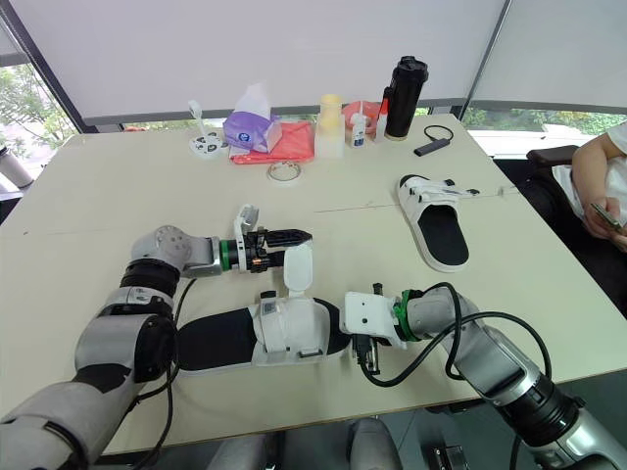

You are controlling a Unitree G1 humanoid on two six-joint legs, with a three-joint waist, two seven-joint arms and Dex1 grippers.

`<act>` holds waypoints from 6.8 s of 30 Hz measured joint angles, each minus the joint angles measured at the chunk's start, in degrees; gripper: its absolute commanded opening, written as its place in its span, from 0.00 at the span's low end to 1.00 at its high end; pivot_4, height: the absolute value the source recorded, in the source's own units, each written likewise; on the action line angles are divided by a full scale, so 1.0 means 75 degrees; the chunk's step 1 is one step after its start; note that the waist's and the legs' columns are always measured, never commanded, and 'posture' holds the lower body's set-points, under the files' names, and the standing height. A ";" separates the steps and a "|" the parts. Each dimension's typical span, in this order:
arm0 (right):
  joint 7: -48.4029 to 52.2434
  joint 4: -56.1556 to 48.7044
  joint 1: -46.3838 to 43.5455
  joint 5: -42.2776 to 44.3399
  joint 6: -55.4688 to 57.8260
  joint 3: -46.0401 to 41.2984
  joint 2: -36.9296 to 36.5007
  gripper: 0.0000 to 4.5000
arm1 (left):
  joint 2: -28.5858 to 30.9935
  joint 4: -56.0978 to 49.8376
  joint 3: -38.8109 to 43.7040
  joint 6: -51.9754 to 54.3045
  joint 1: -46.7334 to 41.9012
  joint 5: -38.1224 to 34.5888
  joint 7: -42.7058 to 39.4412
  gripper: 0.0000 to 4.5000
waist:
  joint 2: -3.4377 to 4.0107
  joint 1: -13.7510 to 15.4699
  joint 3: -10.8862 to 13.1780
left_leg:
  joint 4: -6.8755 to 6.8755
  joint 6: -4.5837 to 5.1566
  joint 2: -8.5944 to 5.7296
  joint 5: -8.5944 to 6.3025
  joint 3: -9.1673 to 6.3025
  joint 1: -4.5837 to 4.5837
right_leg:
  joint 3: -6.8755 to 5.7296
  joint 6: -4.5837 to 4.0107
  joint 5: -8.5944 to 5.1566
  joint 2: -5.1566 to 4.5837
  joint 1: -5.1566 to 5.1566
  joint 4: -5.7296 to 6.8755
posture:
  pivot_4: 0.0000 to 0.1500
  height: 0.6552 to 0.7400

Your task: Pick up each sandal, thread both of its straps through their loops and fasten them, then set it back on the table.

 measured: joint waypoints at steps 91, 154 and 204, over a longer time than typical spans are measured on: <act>0.0337 0.0340 -0.0285 -0.0206 -0.0396 0.0022 -0.0030 0.00 | 0.1131 -0.2990 -0.4208 -1.7792 0.1763 0.2590 -0.3661 0.02 | 0.0004 0.0019 0.0002 | 0.0035 -0.0032 0.0018 -0.0019 0.0013 -0.0021 | 0.0000 -0.0034 0.0006 -0.0006 0.0008 -0.0035 | 1.00 1.00; 0.0476 0.0987 -0.1226 -0.0896 -0.1226 0.0579 0.0326 0.00 | 0.5585 -0.4788 -0.3146 -0.5409 0.2345 0.0131 -0.5109 0.99 | 0.0043 -0.0220 0.0039 | 0.0019 -0.0033 0.0061 -0.0021 -0.0005 -0.0081 | -0.0008 -0.0047 0.0010 -0.0004 -0.0124 -0.0019 | 1.00 1.00; 0.1591 0.0374 -0.1147 -0.0567 -0.0078 0.0020 -0.0159 0.00 | 0.4599 -0.9961 -0.2498 -0.3876 0.6858 -0.0301 -0.2433 0.99 | 0.0119 0.0182 0.0077 | 0.0051 -0.0039 0.0074 -0.0027 0.0080 -0.0135 | -0.0015 -0.0097 0.0041 0.0003 -0.0144 -0.0028 | 1.00 1.00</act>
